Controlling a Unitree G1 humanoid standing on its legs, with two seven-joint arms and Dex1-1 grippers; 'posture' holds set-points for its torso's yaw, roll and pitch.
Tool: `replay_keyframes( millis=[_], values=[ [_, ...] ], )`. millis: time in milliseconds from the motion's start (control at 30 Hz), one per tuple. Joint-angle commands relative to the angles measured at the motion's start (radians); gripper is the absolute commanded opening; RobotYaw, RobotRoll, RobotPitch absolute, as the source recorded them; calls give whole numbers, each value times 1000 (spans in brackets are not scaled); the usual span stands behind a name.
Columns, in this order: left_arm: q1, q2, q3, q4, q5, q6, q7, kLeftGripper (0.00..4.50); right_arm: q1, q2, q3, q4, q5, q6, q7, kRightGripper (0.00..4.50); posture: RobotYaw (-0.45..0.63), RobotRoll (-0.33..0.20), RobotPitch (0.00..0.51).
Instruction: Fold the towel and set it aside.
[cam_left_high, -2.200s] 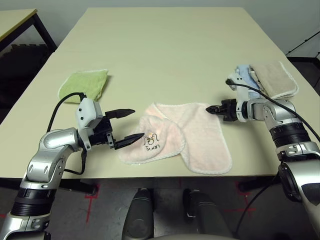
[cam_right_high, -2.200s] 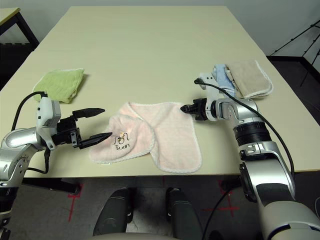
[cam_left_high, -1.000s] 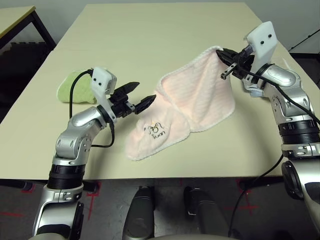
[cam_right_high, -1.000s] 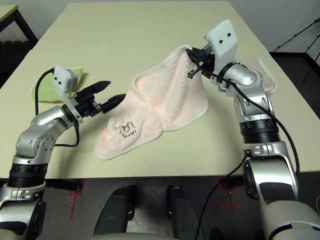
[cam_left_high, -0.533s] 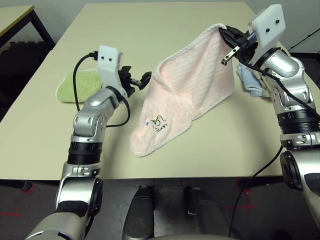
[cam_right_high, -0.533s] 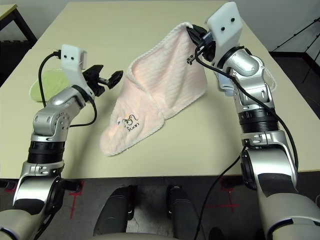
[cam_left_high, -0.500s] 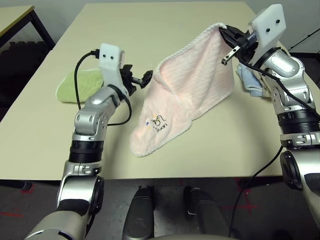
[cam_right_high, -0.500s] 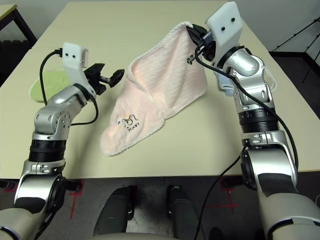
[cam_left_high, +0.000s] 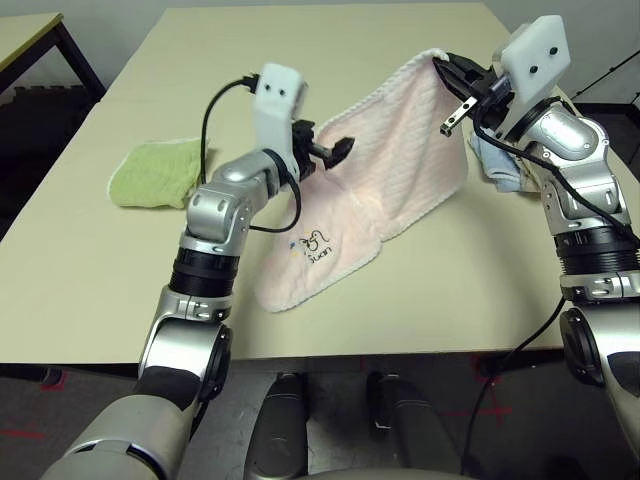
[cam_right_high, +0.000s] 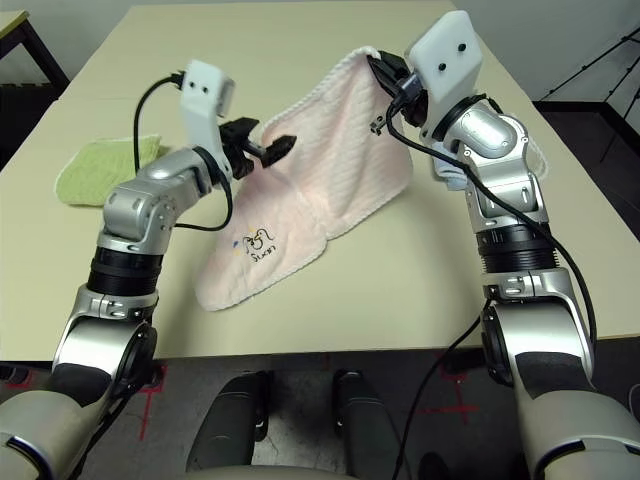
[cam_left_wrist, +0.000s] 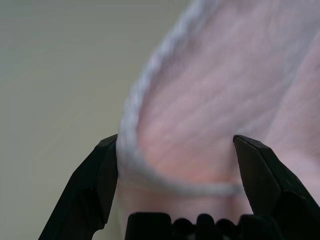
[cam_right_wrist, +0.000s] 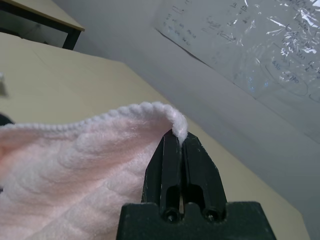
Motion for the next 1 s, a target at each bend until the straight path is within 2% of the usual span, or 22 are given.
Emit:
replay_keyframes(
  millis=[33, 300, 700, 1000],
  values=[
    [5, 6, -34, 61, 73, -63, 12, 4500, 9, -6, -19, -57, 14, 23, -6, 15, 164, 0, 133],
    [10, 58, -15, 107, 143, -136, -4, 4500, -14, -40, -43, -70, 14, 28, -12, 15, 167, 0, 134],
    [84, 205, 41, 84, 175, -152, -22, 4500, -53, -88, -64, 6, -1, -23, -9, 15, 188, 0, 137],
    [123, 250, 80, 58, 178, -154, -9, 4500, -58, -92, -58, 26, -2, -39, 1, 15, 206, 0, 141]
  ],
)
